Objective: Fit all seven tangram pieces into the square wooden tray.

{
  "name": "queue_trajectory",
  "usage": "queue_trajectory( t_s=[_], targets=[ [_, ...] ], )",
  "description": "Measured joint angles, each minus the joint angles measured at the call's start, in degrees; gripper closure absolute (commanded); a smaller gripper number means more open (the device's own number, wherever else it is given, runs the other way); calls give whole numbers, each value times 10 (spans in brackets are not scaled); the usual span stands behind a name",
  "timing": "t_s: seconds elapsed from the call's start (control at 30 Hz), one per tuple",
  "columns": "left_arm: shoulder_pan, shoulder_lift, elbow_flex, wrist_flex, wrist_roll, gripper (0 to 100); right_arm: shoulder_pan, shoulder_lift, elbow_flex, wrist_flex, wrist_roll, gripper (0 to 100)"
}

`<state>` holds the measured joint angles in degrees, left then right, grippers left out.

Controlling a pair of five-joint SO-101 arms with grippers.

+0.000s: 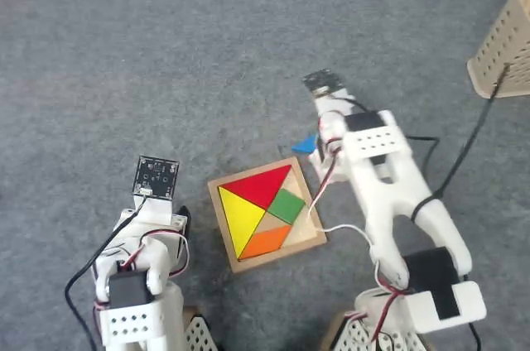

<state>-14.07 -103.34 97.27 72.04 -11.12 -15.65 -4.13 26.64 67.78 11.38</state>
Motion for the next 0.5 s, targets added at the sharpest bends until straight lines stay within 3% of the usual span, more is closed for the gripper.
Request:
queue_trajectory(
  t_s=[0.3,0.5],
  targets=[
    [0,0,0,0,0,832,75,0,-51,143,274,853],
    [0,0,0,0,0,832,81,0,29,87,283,850]
  ],
)
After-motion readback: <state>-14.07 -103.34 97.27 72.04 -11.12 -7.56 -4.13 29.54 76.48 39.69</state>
